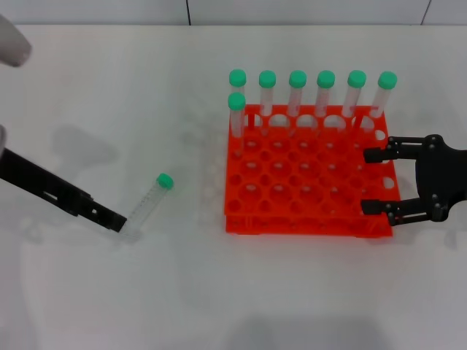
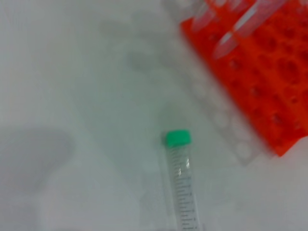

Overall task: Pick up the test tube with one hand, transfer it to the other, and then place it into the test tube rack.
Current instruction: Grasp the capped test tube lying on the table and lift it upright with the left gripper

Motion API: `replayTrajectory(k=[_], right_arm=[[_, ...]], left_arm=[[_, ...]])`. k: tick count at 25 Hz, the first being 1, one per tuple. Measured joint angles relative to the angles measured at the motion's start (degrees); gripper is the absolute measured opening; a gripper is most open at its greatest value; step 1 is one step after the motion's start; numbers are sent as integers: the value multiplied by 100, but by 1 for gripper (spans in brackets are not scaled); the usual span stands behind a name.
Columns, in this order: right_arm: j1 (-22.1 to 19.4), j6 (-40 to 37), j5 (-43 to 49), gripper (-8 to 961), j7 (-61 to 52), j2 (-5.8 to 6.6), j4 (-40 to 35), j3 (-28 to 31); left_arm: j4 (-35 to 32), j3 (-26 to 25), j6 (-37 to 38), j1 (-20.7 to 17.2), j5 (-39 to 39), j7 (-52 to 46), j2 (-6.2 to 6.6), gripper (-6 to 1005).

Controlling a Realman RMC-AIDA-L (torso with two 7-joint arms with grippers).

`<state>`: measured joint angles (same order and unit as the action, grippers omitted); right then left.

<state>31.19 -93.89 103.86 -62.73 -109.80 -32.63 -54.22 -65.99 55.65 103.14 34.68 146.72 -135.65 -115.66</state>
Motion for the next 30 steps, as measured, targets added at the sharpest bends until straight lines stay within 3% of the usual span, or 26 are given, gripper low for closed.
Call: replayTrajectory(k=[12, 20, 28, 30], right_arm=[[-34, 144, 0, 807, 116, -39, 14, 0], [-66, 188, 3, 808, 210, -41, 33, -1], [-116, 247, 3, 808, 224, -41, 2, -1], [-120, 248, 3, 808, 224, -39, 2, 0]], left_arm=[[569, 934, -370, 616, 733, -988, -248, 788], [603, 1335, -536, 749, 957, -1491, -317, 777], [820, 1403, -665, 921, 963, -1605, -336, 766], [875, 1405, -722, 940, 964, -1637, -336, 610]])
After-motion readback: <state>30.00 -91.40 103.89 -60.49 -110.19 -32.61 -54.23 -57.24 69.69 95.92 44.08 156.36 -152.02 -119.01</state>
